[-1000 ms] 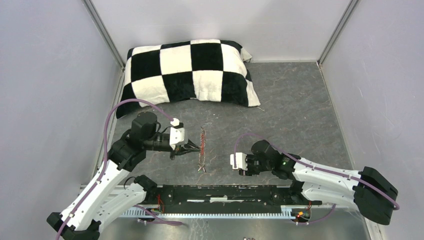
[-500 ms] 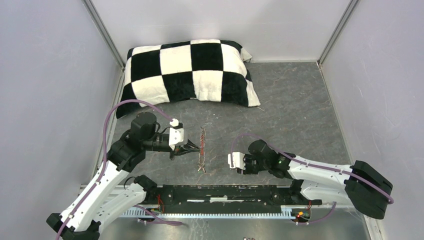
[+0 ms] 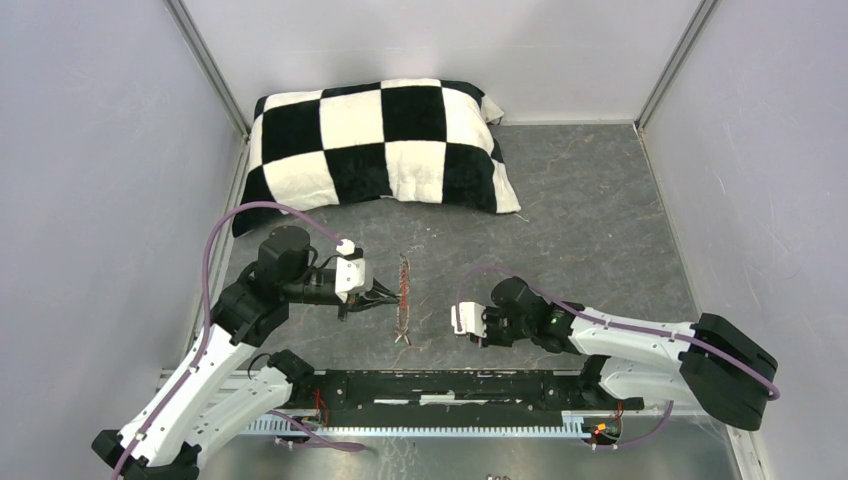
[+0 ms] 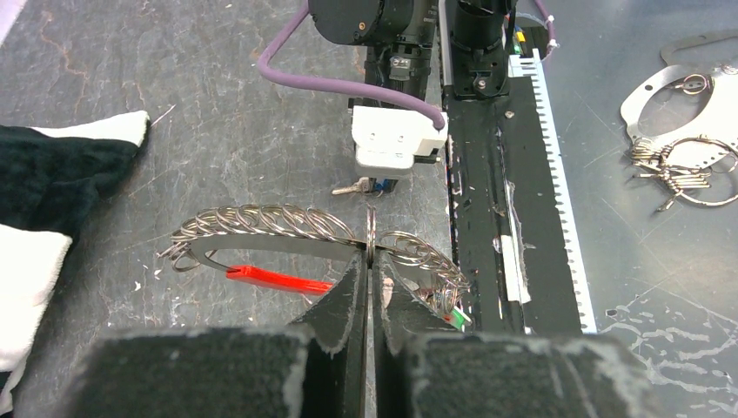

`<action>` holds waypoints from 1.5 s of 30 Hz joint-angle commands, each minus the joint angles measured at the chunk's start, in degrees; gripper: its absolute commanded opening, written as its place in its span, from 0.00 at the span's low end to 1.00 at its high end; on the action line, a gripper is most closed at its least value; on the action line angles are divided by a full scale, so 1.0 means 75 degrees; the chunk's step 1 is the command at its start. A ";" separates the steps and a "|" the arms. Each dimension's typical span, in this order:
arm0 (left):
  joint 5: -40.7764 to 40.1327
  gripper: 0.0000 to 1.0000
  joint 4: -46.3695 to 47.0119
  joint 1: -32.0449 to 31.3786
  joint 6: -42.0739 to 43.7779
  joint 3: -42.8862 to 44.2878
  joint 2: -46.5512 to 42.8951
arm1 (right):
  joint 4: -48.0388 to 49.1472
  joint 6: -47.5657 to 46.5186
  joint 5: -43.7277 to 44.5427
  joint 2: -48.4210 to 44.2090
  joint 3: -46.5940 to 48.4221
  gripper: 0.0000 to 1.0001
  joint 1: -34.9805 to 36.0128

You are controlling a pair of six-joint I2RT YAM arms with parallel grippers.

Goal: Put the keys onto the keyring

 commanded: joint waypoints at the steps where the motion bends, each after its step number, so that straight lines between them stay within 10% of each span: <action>1: 0.0136 0.02 0.0216 0.0034 -0.0145 0.0283 -0.0092 | 0.0131 0.0088 0.0344 0.0152 0.0183 0.26 0.0003; 8: 0.0151 0.02 0.0097 0.0034 -0.0094 0.0317 -0.0117 | 0.0446 0.0340 0.0507 -0.0178 0.0137 0.01 -0.0013; 45: 0.2692 0.02 -0.1033 0.0034 0.0624 0.0418 0.1535 | -0.1386 -0.0409 -0.2711 -0.1911 0.3941 0.01 -0.0009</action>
